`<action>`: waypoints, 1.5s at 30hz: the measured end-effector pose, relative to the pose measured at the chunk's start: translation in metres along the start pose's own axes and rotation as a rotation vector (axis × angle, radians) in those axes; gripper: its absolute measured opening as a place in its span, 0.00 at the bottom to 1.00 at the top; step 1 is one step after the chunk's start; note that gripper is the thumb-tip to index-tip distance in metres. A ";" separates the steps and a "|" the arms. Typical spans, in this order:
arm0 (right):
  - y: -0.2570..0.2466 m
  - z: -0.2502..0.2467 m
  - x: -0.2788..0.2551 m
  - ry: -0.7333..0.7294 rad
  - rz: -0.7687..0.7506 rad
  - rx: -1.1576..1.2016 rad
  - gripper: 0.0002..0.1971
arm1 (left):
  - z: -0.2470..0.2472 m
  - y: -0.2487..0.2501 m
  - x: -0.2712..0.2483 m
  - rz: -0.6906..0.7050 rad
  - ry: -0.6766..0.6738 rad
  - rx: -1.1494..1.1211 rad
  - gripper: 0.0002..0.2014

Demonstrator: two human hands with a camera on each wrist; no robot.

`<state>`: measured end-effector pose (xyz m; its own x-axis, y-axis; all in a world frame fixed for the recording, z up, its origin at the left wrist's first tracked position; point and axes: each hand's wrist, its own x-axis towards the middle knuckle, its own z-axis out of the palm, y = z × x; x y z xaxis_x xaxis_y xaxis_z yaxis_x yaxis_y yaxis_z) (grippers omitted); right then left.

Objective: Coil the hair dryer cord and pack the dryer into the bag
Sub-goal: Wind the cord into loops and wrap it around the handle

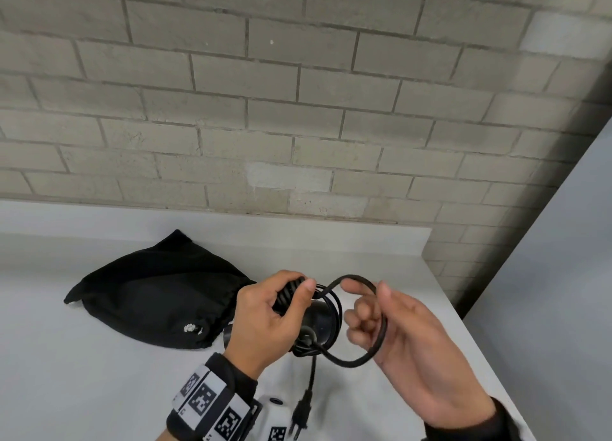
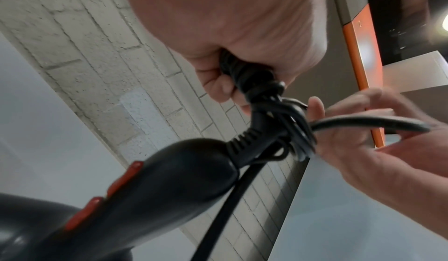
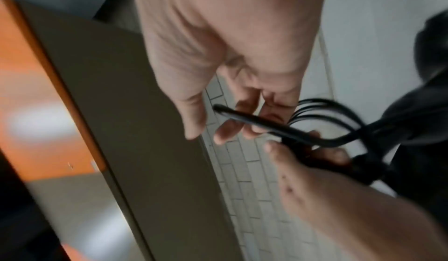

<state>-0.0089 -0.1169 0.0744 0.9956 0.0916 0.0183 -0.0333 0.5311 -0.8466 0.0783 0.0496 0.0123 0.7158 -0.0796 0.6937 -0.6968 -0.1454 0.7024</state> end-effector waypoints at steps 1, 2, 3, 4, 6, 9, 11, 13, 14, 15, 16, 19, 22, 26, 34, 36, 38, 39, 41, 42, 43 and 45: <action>0.009 -0.001 -0.002 -0.063 -0.081 -0.074 0.33 | 0.000 0.000 0.000 -0.006 0.017 0.003 0.13; 0.019 -0.003 -0.004 -0.122 -0.140 -0.152 0.36 | 0.001 0.000 -0.001 -0.011 0.030 0.006 0.13; 0.031 -0.007 -0.005 -0.160 -0.193 -0.264 0.37 | 0.001 0.000 -0.001 -0.017 0.040 0.010 0.14; 0.043 -0.010 -0.006 -0.167 -0.257 -0.418 0.36 | 0.001 0.001 -0.001 -0.025 0.050 0.015 0.14; 0.065 -0.014 -0.007 -0.098 -0.436 -0.779 0.28 | 0.001 0.001 -0.002 -0.042 0.060 0.017 0.15; 0.092 -0.029 -0.006 -0.042 -0.766 -1.175 0.16 | 0.003 0.001 -0.002 -0.051 0.049 0.007 0.15; 0.099 -0.039 -0.001 -0.038 -0.894 -1.253 0.11 | 0.005 0.000 -0.003 -0.046 0.040 0.022 0.15; 0.095 -0.039 0.002 -0.016 -0.978 -1.222 0.09 | 0.006 -0.002 -0.004 -0.033 0.038 0.035 0.16; 0.090 -0.035 0.000 0.016 -0.993 -1.158 0.09 | 0.006 -0.002 -0.004 -0.027 0.037 0.039 0.15; 0.082 -0.028 -0.002 0.061 -0.966 -1.082 0.07 | 0.006 -0.003 -0.005 -0.023 0.035 0.042 0.15; 0.072 -0.021 -0.004 0.132 -0.904 -1.004 0.06 | 0.006 -0.003 -0.006 -0.022 0.031 0.044 0.15; 0.045 -0.001 -0.008 0.381 -0.696 -0.587 0.04 | 0.006 -0.002 -0.009 -0.035 0.021 0.042 0.14; 0.022 0.001 -0.009 0.355 -0.574 -0.169 0.12 | 0.006 -0.004 -0.013 -0.063 0.019 0.025 0.13; -0.002 -0.002 -0.012 0.326 -0.378 0.221 0.11 | 0.004 -0.004 -0.013 -0.078 0.040 -0.003 0.10; 0.010 -0.028 -0.015 0.002 -0.098 0.668 0.23 | 0.010 0.002 -0.017 0.023 -0.025 0.014 0.12; 0.014 -0.032 -0.013 -0.128 -0.130 0.731 0.24 | 0.012 0.003 -0.018 0.029 -0.024 0.018 0.12; 0.023 -0.044 -0.013 -0.113 -0.168 0.693 0.27 | 0.012 0.001 -0.016 -0.015 0.013 0.001 0.13; 0.026 -0.052 -0.015 -0.082 -0.158 0.660 0.28 | 0.011 0.000 -0.015 -0.048 0.035 -0.014 0.13; 0.023 -0.055 -0.014 -0.036 -0.134 0.580 0.23 | 0.008 -0.004 -0.012 -0.119 0.069 -0.043 0.14; 0.025 -0.057 -0.011 -0.038 -0.139 0.545 0.16 | 0.006 -0.005 -0.011 -0.146 0.075 -0.050 0.15; 0.026 -0.061 -0.013 0.068 -0.141 0.461 0.10 | 0.005 -0.007 -0.010 -0.164 0.078 -0.050 0.15; 0.030 -0.062 -0.017 0.320 -0.135 0.261 0.09 | 0.005 -0.007 -0.011 -0.183 0.084 -0.043 0.16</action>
<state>-0.0214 -0.1549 0.0151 0.9682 -0.2371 -0.0804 0.1193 0.7192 -0.6845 0.0755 0.0466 -0.0009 0.8255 0.0275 0.5638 -0.5583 -0.1072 0.8227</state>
